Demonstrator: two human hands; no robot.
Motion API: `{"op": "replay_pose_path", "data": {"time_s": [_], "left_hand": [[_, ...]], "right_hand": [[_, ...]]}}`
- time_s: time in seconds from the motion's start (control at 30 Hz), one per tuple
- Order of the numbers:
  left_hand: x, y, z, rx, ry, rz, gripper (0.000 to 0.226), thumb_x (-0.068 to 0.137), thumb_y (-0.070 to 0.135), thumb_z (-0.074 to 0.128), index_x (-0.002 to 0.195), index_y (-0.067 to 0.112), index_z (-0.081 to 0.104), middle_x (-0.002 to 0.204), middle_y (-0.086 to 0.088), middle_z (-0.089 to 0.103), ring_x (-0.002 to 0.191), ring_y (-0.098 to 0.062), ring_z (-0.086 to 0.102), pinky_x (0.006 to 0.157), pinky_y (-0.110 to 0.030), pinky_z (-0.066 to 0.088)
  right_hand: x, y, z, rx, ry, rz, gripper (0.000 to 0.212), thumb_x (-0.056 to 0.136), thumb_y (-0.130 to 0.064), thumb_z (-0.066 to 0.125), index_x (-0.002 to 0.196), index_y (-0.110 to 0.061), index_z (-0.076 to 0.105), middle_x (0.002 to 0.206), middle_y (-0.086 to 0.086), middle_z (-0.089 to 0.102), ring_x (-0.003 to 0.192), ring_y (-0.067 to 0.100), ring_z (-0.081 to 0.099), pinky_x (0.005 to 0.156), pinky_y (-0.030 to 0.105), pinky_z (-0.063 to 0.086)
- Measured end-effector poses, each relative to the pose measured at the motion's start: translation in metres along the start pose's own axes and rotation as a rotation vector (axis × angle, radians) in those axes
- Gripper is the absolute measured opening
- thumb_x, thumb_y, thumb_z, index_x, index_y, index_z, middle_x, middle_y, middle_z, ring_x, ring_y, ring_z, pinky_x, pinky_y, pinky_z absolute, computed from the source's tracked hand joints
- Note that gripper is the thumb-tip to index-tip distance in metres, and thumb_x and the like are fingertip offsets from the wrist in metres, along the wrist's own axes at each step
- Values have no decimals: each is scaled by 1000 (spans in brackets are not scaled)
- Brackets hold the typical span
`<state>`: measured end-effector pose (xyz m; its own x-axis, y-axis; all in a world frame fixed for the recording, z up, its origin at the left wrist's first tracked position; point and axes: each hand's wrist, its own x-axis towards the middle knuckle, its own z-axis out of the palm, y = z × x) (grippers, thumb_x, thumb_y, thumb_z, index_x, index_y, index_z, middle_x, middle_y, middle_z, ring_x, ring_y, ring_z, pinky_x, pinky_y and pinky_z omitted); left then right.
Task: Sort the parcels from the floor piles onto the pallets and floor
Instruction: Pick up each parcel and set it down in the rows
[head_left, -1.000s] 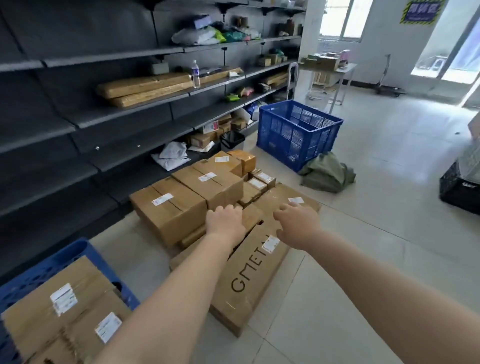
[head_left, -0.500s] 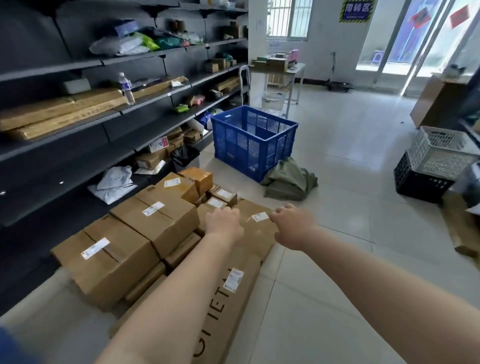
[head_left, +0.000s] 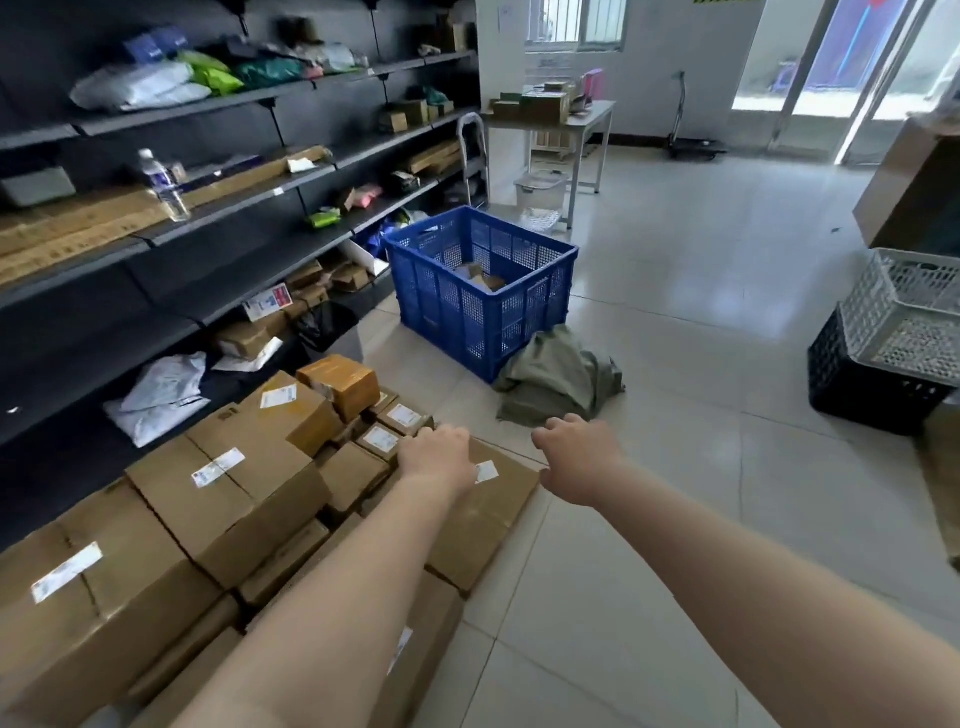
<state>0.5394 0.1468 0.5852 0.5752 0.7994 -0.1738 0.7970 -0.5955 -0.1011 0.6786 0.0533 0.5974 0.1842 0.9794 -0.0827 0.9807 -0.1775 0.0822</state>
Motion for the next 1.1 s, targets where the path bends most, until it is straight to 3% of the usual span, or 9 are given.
{"op": "replay_pose_path", "data": {"time_s": [0.13, 0.3, 0.47, 0.57, 0.8, 1.1], "left_hand": [[66, 45, -12, -5, -19, -54, 29, 93, 32, 46, 117, 17, 53, 117, -5, 57, 109, -25, 55, 88, -37, 45], [153, 70, -20, -17, -22, -130, 26, 93, 32, 46, 114, 18, 54, 116, -4, 59, 107, -24, 56, 84, -35, 46], [255, 77, -25, -69, -22, -175, 23, 93, 27, 43, 112, 18, 54, 112, -4, 58, 103, -24, 56, 75, -34, 42], [309, 75, -34, -145, -15, -208, 24, 93, 27, 45, 112, 19, 56, 112, -4, 59, 104, -24, 56, 76, -35, 41], [416, 65, -58, -64, -57, -291, 27, 94, 24, 43, 119, 18, 52, 122, -6, 56, 114, -27, 51, 86, -37, 41], [525, 71, -72, -100, -100, -613, 26, 94, 28, 49, 118, 19, 54, 117, -5, 58, 109, -27, 51, 84, -38, 43]], "right_hand": [[50, 84, 2, -41, -29, -55, 34, 91, -27, 50, 124, -18, 50, 124, 2, 53, 118, 24, 47, 89, 34, 35], [131, 154, 12, -41, -67, -124, 32, 92, -27, 51, 122, -17, 50, 122, 2, 53, 116, 24, 47, 87, 34, 35], [230, 196, 22, -43, -70, -209, 28, 91, -25, 49, 117, -17, 51, 118, 3, 53, 111, 24, 48, 81, 33, 33], [287, 218, 19, -23, -77, -225, 28, 90, -25, 49, 116, -16, 51, 118, 3, 53, 112, 25, 49, 84, 33, 36], [415, 267, 16, -8, -90, -288, 31, 90, -28, 49, 120, -18, 52, 119, 2, 53, 113, 23, 49, 89, 36, 40], [565, 316, 12, -57, -72, -598, 32, 90, -25, 49, 122, -17, 50, 121, 3, 52, 116, 24, 47, 91, 35, 37]]}}
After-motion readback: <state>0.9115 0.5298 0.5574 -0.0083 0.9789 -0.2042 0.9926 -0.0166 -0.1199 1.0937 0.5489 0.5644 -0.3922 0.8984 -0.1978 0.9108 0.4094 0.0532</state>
